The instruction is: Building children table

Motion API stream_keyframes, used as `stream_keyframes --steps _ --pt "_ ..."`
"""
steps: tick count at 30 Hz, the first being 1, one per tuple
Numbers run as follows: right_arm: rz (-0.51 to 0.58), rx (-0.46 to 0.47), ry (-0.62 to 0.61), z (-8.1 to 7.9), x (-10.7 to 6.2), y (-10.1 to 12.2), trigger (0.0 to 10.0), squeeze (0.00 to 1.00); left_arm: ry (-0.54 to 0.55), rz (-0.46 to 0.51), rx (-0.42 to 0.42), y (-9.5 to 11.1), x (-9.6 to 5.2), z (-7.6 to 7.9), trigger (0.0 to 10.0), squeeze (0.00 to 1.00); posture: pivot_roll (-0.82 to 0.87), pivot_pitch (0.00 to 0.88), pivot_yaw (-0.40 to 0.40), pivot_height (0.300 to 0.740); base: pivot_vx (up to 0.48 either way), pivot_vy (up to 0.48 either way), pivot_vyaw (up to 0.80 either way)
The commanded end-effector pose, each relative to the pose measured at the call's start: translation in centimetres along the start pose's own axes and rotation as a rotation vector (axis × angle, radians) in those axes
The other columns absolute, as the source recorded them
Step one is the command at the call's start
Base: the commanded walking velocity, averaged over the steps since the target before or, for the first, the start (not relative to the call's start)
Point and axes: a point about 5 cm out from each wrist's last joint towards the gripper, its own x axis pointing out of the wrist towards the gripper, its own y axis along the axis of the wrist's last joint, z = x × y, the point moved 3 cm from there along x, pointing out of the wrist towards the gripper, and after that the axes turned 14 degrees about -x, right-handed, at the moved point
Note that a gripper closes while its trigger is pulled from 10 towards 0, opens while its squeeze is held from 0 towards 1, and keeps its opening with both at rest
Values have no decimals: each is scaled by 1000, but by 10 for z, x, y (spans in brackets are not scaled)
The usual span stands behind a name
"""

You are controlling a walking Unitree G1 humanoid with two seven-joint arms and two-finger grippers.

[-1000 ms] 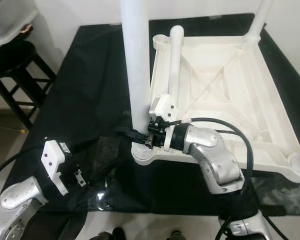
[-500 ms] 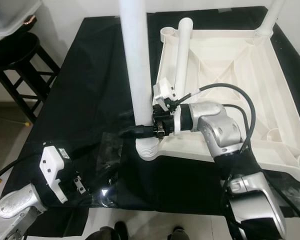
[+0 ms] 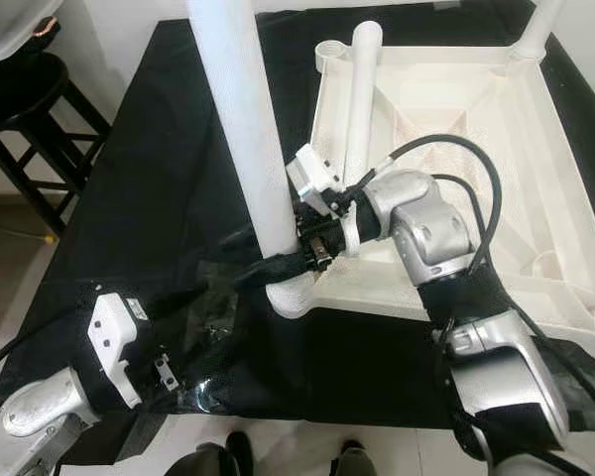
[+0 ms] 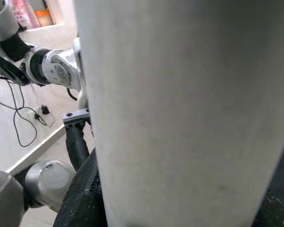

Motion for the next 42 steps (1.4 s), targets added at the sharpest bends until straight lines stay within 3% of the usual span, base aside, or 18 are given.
stream_keyframes --steps 1,4,6,10,15,19,22,29,33,42 --pt "-15 -20 30 0 4 0 10000 0 -1 -27 -1 -4 -3 3 10000 0 -23 321 92 740 0 0 0" --pt "-20 -18 26 0 3 -1 10000 0 -2 -28 -1 -4 -3 4 10000 0 -24 321 91 740 0 0 0" --pt "-62 3 -55 5 6 -19 10000 0 -6 -31 0 -4 -3 6 10000 0 -23 321 94 740 0 0 0" --pt "-93 40 -114 5 9 -35 10000 0 -8 -34 1 -4 -4 7 10000 0 -21 323 95 740 0 0 0" --pt "-91 58 -101 -1 12 -40 10000 0 -7 -36 0 -4 -5 8 10000 0 -23 327 93 740 0 0 0" --pt "-122 44 -119 1 16 -45 10000 0 -6 -35 -3 -4 -6 9 10000 0 -20 335 91 740 0 0 0" --pt "-171 -33 -104 -3 20 -48 10000 0 -3 -34 -2 -3 -6 9 10000 0 -16 342 86 740 0 0 0" --pt "-49 -21 -119 -17 21 -36 10000 0 6 -34 -3 -3 -7 9 10000 0 -19 347 80 740 0 0 0" --pt "22 66 -238 -28 9 -40 10000 0 9 -32 -3 -2 -6 8 10000 0 -22 347 84 740 0 0 0" --pt "29 133 -389 -40 1 -50 10000 0 2 -36 3 -2 -5 4 10000 0 -32 341 102 740 0 0 0"
